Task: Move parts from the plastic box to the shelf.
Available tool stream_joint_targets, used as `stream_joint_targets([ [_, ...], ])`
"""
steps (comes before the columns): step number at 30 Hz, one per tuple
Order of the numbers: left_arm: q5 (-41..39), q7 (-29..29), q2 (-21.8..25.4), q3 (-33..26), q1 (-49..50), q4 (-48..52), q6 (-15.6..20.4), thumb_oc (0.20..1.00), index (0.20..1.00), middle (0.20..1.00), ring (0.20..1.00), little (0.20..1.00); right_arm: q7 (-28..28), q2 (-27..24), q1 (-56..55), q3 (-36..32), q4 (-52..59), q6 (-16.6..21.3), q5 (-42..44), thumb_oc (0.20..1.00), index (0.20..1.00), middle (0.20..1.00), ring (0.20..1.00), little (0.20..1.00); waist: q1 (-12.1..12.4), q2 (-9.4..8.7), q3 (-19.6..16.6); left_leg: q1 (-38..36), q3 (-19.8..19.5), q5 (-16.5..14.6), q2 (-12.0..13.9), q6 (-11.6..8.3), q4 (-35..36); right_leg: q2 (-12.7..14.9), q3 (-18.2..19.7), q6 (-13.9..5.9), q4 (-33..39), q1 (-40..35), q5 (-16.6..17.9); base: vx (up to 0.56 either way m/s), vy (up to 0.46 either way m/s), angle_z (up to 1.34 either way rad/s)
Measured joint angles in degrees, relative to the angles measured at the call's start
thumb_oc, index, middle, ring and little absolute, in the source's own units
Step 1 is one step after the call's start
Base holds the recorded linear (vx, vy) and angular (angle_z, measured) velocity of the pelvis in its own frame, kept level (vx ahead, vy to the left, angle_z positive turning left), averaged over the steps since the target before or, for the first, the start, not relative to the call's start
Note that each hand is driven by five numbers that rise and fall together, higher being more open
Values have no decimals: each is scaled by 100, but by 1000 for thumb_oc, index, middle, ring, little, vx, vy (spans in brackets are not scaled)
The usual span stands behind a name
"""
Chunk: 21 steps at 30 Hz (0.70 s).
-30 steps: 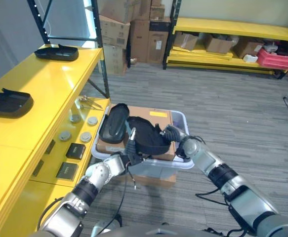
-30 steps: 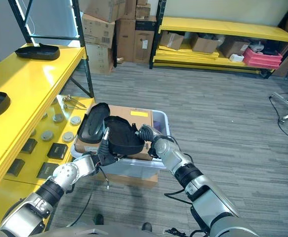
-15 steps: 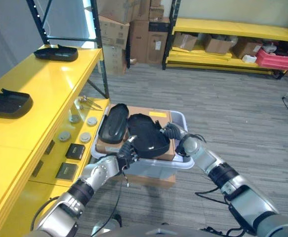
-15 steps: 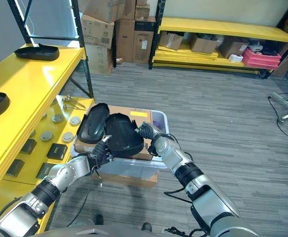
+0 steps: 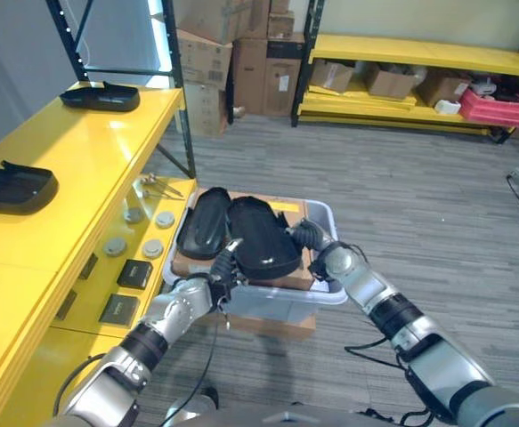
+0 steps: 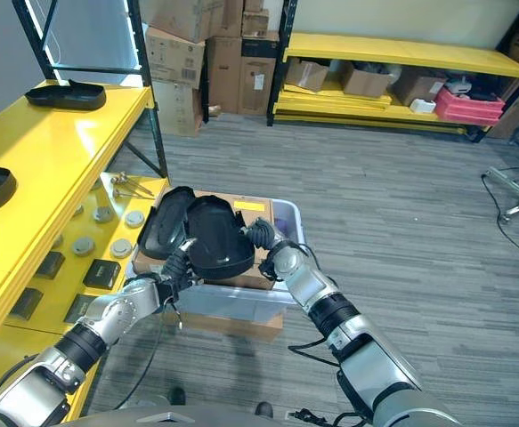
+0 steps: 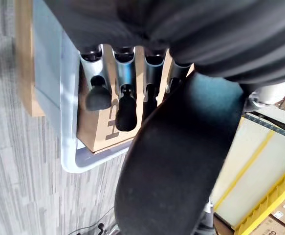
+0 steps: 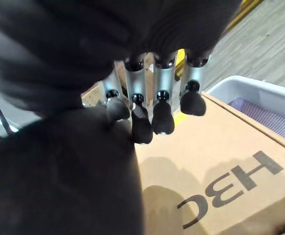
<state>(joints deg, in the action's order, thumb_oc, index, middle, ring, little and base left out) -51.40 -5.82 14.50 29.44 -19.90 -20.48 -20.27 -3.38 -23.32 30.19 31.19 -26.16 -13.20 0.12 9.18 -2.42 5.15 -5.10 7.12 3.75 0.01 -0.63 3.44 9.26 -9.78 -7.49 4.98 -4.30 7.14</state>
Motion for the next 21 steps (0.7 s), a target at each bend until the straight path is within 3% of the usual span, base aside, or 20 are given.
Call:
stream_joint_targets([
  [1, 61, -172, 22, -28, 0, 195, 70, 200, 200, 200, 200, 200, -218, 166, 0, -217, 0, -79, 430, 1000, 1000, 1000, 1000, 1000, -2, 10, 7, -7, 24, 4, 5, -6, 10, 0, 1, 4, 0, 2, -3, 0, 0, 0],
  [4, 223, -380, 44, -61, -1, 455, 305, 200, 200, 200, 200, 200, -513, 396, 2, -539, 50, -79, 1454, 1000, 1000, 1000, 1000, 1000, 8, 21, 14, -39, 57, 10, 24, -13, 40, -9, 1, 10, 1, -2, -9, -3, 24, -4],
  [10, 333, -502, 88, -249, -2, 645, 437, 200, 200, 200, 200, 200, -712, 723, 2, -843, 62, -19, 2438, 1000, 1000, 1000, 1000, 1000, 9, 96, 61, -118, 69, 12, 56, -34, 85, -35, -25, 69, 2, -57, -50, -2, 9, -1],
  [21, 740, -453, 102, -320, -2, 647, 828, 200, 200, 200, 200, 200, -712, 752, -35, -1063, 83, 343, 2543, 1000, 1000, 1000, 1000, 1000, -29, 166, 100, -118, 78, 13, 77, -45, 96, -62, -23, 80, 2, -49, -52, 0, 0, 0],
])
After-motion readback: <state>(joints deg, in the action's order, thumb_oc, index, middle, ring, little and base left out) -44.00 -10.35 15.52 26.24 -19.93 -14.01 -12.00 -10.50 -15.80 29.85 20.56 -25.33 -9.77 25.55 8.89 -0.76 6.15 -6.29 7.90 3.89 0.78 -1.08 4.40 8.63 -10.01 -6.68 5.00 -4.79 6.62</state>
